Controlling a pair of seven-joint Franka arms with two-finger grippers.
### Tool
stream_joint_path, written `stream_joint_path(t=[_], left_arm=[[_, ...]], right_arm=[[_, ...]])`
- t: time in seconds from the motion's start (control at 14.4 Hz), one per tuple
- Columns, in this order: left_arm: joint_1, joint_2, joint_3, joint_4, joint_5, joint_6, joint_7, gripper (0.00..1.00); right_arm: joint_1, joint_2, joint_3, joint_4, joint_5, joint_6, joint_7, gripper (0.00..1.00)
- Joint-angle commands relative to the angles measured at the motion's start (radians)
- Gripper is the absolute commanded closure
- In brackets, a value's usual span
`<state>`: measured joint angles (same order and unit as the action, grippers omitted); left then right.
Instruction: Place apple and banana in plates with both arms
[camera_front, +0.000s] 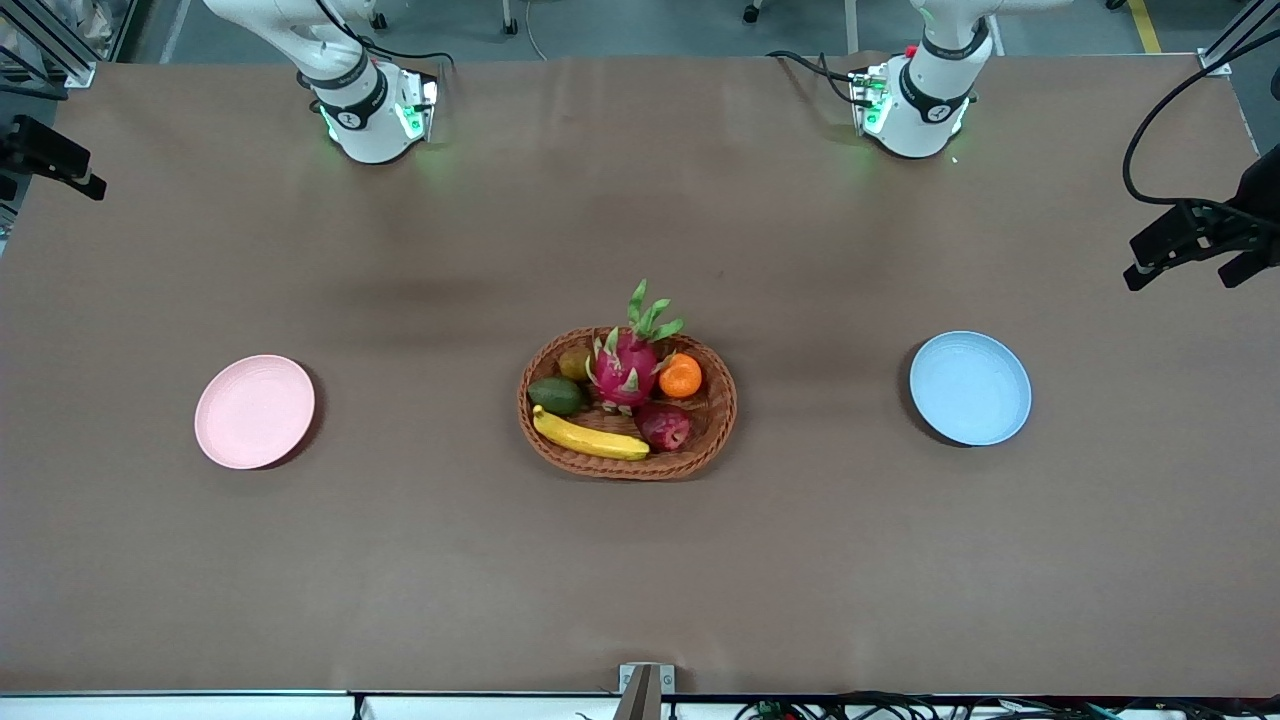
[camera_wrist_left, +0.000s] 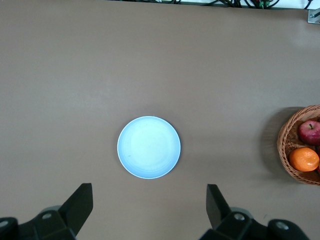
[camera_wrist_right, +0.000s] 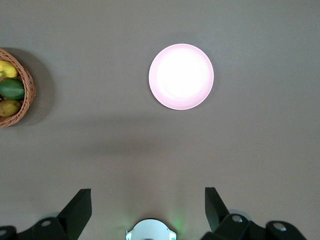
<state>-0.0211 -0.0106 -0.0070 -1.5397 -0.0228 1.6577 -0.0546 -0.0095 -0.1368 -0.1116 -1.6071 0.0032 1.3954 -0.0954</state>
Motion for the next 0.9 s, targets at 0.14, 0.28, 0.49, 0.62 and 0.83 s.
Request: stream_joint_path(t=[0.14, 0.28, 0.49, 0.62, 0.83], left_arm=[[-0.005, -0.014, -0.001, 0.004, 0.000, -0.012, -0.008, 0.00], [-0.005, -0.014, -0.002, 0.003, -0.005, -0.012, -0.008, 0.00], [-0.005, -0.014, 0.001, 0.003, -0.006, -0.033, 0.005, 0.00], [-0.007, -0.014, 0.001, 0.003, -0.006, -0.035, 0.003, 0.00], [-0.007, 0.001, -0.007, 0.001, -0.008, -0.045, 0.009, 0.00]], right_arm=[[-0.018, -0.020, 0.010, -0.010, -0.009, 0.001, -0.017, 0.00], [-0.017, -0.020, 0.010, -0.008, -0.009, 0.001, -0.017, 0.00], [-0.015, -0.009, 0.012, 0.006, -0.023, -0.001, -0.015, 0.00], [-0.021, 0.017, 0.012, 0.016, -0.034, -0.001, -0.010, 0.00], [-0.023, 0.068, 0.010, 0.024, -0.035, 0.026, -0.007, 0.00]])
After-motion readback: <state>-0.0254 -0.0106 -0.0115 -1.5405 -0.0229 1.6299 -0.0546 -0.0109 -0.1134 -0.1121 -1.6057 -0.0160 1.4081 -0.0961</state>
